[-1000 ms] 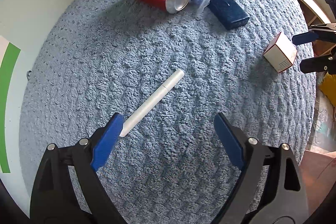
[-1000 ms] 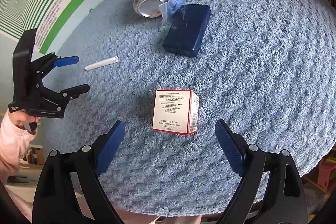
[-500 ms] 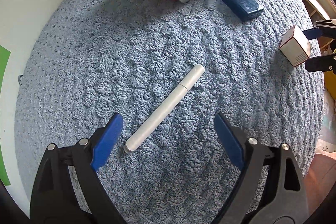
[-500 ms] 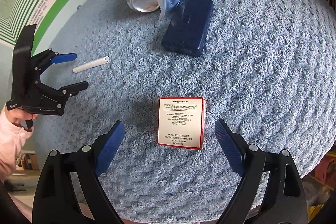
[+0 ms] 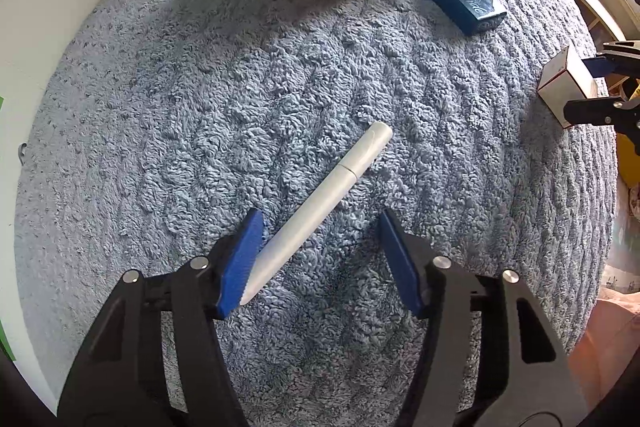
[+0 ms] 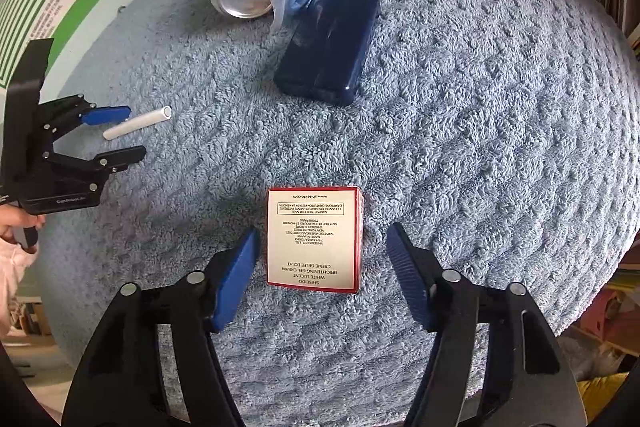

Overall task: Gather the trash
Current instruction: 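Grasp the white tube with the left tool while the right tool grasps the small white-and-red box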

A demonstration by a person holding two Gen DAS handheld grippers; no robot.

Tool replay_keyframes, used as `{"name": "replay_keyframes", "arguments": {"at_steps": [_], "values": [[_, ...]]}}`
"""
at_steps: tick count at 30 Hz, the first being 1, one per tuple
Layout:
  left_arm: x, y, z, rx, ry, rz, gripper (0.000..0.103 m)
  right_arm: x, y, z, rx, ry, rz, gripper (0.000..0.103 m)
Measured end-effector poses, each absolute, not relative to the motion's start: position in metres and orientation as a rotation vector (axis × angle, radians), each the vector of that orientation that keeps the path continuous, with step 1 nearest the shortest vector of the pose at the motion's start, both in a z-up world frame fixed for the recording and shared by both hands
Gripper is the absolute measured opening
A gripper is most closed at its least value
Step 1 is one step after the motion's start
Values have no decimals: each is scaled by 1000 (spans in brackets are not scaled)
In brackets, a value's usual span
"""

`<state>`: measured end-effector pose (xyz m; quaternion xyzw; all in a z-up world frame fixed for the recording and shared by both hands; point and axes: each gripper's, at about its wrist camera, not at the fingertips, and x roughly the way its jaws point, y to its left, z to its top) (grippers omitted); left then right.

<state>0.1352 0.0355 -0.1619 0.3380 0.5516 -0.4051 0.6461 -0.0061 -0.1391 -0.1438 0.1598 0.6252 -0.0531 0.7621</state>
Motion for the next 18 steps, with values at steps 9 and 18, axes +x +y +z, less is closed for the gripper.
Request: {"name": "replay_keyframes", "arguments": {"at_steps": [9,18], "values": [[128,22,-149,767,1229,-949,11,-6,-132,-140,349,1340,-104,43],[123,17,-124,765,1196,-961,11,-7,-134,-130,366,1311,-76,43]]}}
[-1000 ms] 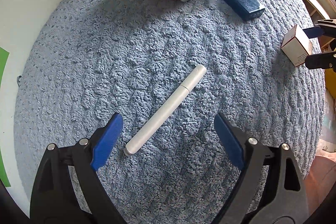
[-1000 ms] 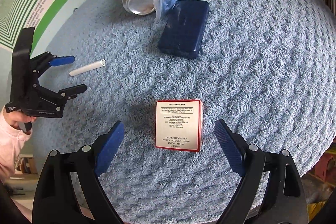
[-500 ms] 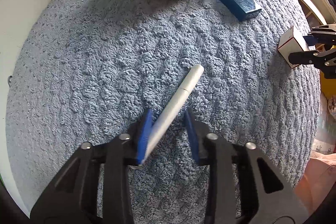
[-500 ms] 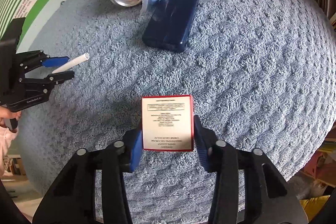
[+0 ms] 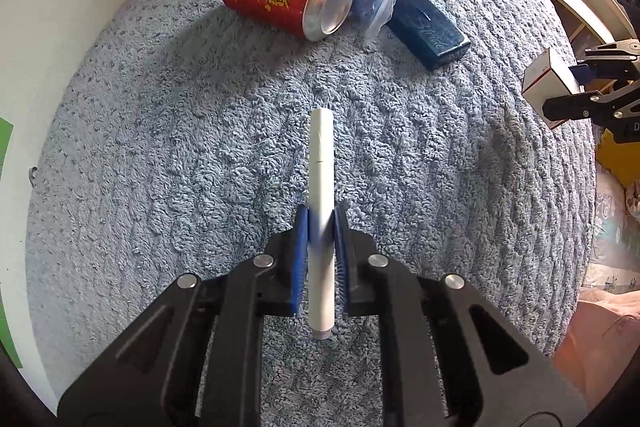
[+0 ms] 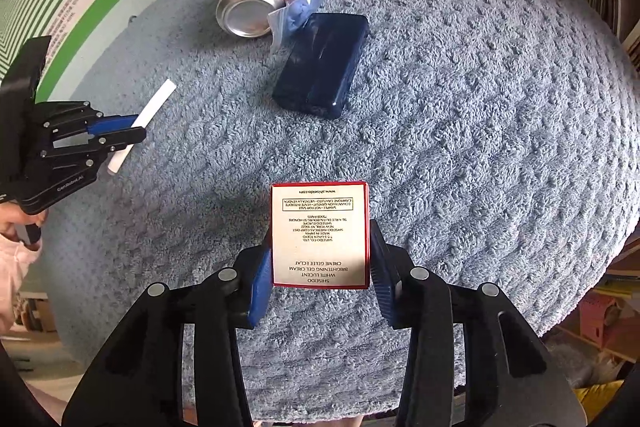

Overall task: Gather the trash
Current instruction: 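Grasp the white tube with the left tool while the right tool grasps the small white-and-red box, then carry the tube and small box over the wastebasket with both tools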

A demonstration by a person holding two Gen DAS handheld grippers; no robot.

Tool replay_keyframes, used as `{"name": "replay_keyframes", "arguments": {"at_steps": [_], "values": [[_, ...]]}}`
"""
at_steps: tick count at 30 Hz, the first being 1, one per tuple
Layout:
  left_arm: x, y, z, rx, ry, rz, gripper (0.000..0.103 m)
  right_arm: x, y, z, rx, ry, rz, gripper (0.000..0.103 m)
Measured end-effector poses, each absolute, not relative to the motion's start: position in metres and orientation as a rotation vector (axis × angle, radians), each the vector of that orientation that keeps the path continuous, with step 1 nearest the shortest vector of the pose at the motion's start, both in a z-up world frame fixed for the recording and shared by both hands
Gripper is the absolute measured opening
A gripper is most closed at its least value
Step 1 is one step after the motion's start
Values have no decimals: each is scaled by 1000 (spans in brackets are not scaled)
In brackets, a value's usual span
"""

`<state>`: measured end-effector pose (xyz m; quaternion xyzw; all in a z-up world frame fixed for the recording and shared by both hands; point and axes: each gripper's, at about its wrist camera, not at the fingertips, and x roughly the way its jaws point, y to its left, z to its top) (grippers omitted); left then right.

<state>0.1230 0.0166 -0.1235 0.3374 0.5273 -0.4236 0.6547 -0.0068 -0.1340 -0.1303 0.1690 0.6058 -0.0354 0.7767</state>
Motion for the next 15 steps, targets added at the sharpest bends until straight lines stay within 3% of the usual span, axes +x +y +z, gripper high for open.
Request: {"name": "replay_keyframes", "arguments": {"at_steps": [15], "values": [[73,-7,-101,832,1157,-975,11,-56,-152,-109,398,1263,-20,43]]}}
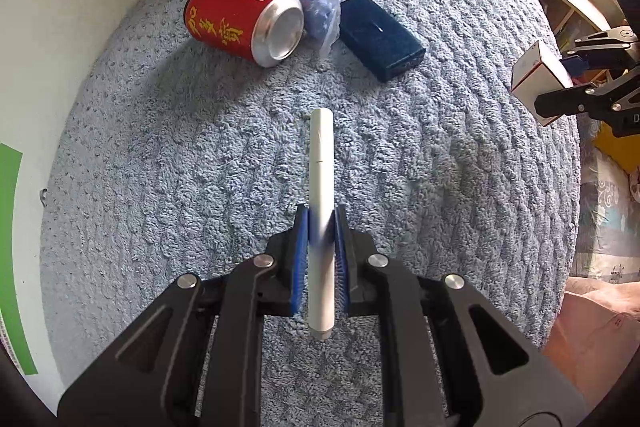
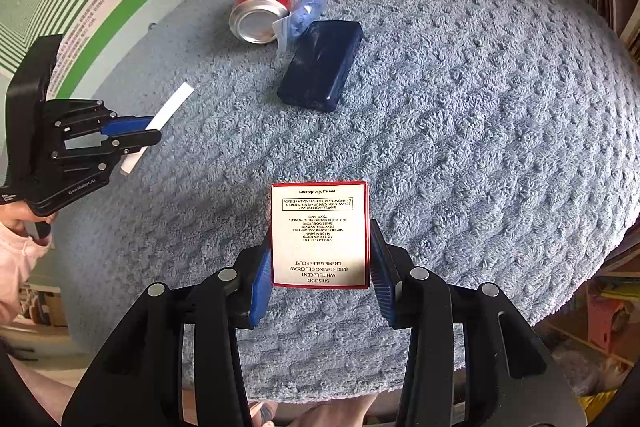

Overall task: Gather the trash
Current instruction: 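Carry the tube and small box over the wastebasket with both tools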

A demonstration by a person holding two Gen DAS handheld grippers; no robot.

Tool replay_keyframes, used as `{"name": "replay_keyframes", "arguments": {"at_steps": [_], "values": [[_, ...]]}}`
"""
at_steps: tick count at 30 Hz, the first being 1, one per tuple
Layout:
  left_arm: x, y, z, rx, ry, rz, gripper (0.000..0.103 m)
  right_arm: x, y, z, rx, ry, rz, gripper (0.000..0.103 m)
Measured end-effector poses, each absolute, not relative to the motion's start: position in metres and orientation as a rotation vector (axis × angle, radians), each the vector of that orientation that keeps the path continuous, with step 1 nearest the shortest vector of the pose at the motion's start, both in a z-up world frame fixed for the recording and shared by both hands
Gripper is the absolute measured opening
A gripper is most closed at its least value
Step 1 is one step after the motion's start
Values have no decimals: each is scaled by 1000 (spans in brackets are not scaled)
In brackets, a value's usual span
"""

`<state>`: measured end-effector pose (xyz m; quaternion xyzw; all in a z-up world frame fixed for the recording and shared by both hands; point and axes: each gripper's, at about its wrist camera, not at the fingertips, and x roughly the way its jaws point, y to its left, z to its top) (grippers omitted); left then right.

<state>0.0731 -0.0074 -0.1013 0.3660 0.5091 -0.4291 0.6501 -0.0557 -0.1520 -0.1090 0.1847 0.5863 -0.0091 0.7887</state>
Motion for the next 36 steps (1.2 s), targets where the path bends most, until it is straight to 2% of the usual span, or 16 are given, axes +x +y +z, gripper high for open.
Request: {"name": "replay_keyframes", "arguments": {"at_steps": [14,26,36], "values": [[-15,-103,-96,923,1105,-1089,11,-137,-224,-94,464,1205,-91,43],[-139,-227,-103,1010,1064,-1299,11,-278,-321,-103,612,1168,-275,43],[-238,-300,-122,1101,1054,-1436,11,-379,-374,-125,741,1154,-407,43]]}}
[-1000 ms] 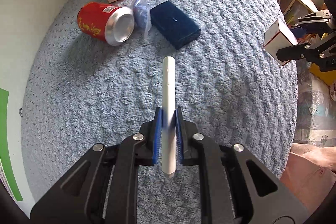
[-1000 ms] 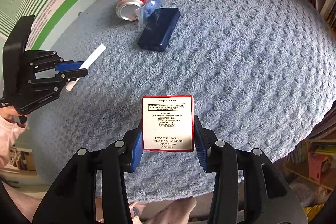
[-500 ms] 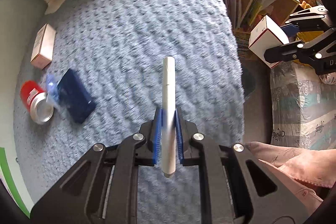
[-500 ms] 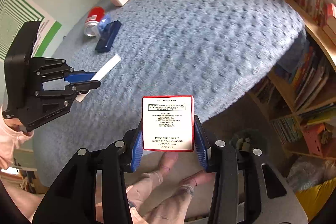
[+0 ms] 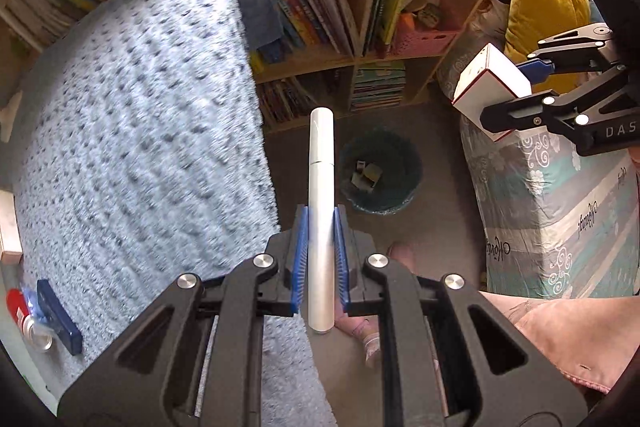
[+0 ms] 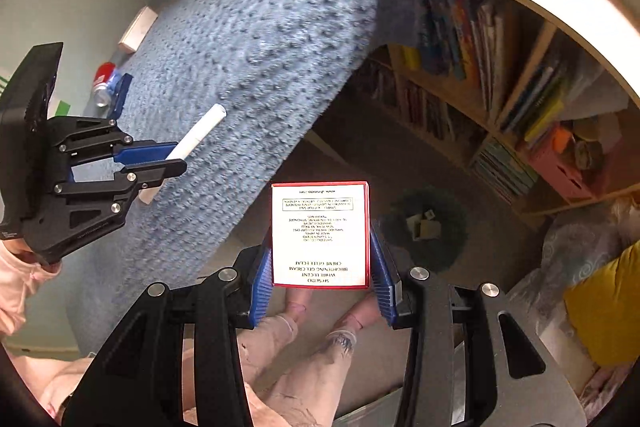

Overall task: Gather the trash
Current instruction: 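Carry the tube and small box over the wastebasket with both tools, then open both tools over the wastebasket, dropping the tube and small box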

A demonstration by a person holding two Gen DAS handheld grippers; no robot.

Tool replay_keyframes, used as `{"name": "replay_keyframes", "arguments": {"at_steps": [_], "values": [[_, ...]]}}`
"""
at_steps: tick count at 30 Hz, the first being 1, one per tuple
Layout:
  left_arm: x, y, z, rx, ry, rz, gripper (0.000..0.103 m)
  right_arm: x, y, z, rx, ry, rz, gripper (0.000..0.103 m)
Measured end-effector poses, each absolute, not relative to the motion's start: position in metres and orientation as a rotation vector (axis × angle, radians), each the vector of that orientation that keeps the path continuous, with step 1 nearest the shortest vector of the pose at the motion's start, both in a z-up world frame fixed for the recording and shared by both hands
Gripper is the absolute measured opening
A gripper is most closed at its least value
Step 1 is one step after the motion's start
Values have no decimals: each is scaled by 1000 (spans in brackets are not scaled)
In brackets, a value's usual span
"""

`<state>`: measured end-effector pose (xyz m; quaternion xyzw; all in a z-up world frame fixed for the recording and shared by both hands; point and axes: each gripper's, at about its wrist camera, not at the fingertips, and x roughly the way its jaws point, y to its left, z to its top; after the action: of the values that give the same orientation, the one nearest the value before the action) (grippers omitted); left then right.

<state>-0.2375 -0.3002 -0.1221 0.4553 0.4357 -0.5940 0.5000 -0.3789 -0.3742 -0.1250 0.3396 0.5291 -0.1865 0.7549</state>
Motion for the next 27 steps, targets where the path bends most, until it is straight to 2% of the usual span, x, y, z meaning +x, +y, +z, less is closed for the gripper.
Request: {"name": "replay_keyframes", "arguments": {"at_steps": [11,23,24,25,27], "values": [[-306,-348,-159,1185,1108,-1521,11,-440,-407,-162,866,1157,-466,43],[-347,-382,-213,1231,1230,-1567,12,-464,-442,-211,1000,1175,-468,45],[-349,-384,-216,1236,1231,-1565,23,-467,-445,-213,1015,1167,-473,46],[-351,-386,-218,1237,1236,-1568,44,-468,-448,-216,1023,1170,-475,47],[-353,-390,-220,1239,1207,-1553,59,-470,-453,-218,1017,1169,-487,69]]}}
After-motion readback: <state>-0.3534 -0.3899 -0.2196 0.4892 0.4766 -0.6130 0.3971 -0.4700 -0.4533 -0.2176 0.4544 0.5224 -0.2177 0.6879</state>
